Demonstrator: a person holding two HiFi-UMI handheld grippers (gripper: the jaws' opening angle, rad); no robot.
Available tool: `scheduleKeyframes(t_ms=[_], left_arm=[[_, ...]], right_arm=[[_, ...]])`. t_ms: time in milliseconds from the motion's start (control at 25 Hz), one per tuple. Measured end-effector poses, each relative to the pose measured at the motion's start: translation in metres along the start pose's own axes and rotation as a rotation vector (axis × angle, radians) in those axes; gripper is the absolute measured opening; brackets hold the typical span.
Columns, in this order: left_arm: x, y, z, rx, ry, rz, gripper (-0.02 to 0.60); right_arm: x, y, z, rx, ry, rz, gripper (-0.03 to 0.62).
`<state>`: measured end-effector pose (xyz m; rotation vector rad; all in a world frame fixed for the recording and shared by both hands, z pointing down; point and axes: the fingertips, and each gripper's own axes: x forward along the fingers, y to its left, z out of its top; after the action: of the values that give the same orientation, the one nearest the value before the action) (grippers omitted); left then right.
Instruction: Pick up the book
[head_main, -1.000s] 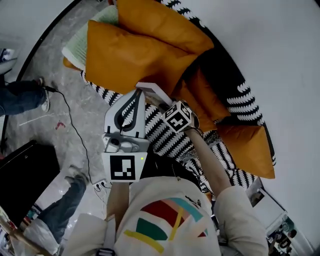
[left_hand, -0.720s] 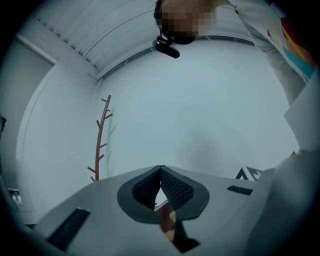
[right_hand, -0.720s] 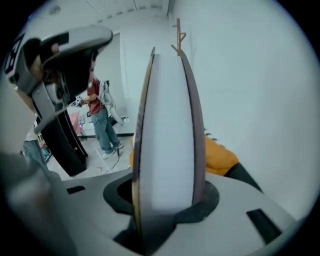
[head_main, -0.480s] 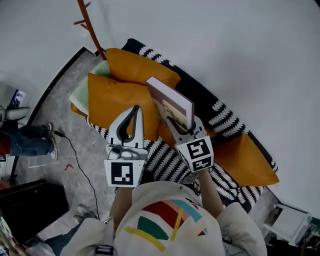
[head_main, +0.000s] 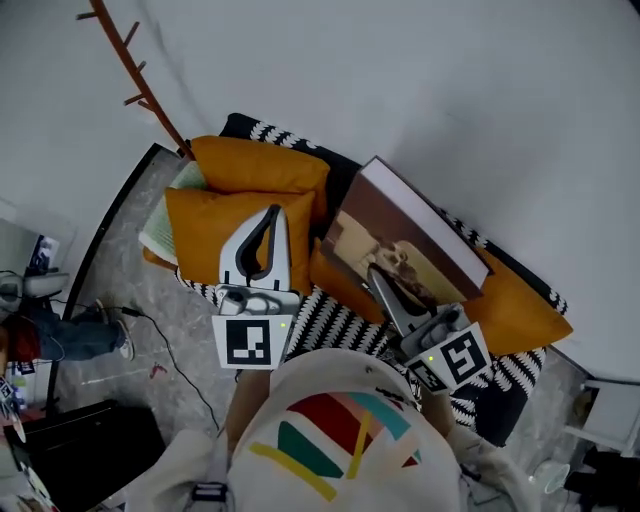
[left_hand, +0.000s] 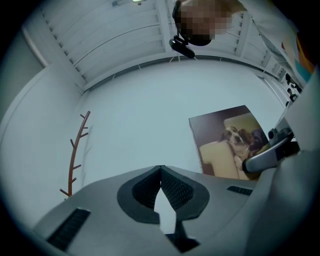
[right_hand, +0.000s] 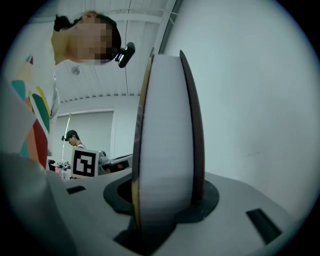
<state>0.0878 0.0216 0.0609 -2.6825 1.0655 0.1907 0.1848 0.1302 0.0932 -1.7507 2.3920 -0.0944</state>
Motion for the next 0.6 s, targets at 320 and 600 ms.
scheduleKeyframes(t_ms=[320,600], left_arm=[[-0.003,-0.022,0.013,0.010,-0.029,-0.034,0.006],[-0.012,-0.023,0.024,0.020,-0.042,-0.035,0.006]], right_arm=[[-0.034,-0.002,-0.003,0.053,-0.014,-0.057,0.164],[-0.039,-0.002,0.002,0.035,-0.008,-0.092,0.164]])
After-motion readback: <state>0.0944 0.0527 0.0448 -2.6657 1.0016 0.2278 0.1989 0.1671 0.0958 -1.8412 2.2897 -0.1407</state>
